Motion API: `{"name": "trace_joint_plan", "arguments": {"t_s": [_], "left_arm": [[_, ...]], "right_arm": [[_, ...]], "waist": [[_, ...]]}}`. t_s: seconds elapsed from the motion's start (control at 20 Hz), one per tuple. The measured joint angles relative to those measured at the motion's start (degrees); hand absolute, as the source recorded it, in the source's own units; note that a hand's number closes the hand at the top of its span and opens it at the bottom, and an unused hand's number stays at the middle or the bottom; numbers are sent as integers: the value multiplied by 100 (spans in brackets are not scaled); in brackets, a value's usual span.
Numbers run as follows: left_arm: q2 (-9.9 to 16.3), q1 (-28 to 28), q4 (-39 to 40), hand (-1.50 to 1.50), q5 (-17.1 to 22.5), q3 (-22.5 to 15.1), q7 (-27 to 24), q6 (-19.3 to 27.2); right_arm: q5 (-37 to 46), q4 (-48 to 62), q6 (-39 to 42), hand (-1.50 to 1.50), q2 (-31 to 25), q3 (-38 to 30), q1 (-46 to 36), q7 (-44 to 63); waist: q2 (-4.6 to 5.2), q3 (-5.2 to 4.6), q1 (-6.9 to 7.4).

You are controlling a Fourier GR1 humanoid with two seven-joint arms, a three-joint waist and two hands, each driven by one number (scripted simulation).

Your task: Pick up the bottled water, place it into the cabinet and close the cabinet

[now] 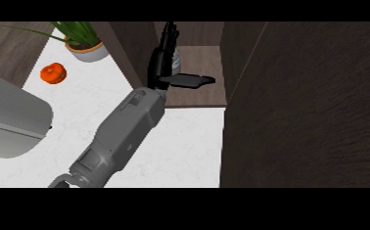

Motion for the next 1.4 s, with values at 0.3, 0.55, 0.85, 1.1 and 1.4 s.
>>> {"name": "trace_joint_plan", "arguments": {"t_s": [0.3,0.55,0.85,1.1,1.4], "left_arm": [[6,947,-1349,-150,199,-582,123,-242],[168,1751,-2569,-150,72,-922,303,-325],[472,2773,-3942,150,-11,-1324,611,-338],[972,3464,-4800,150,42,-1375,889,-404],[1643,4383,-5760,-150,148,-1204,900,-504]], "right_arm": [[54,-81,-56,-150,15,154,194,-37],[101,-175,-141,-150,-13,163,209,25],[304,-225,84,150,-277,241,136,-46],[614,-330,507,150,-745,389,238,-100],[779,-395,1029,150,-1226,748,389,-304]], "waist": [[-27,-1,66],[-22,1,122],[-18,1,151],[-23,-3,137],[-38,-5,118]]}}
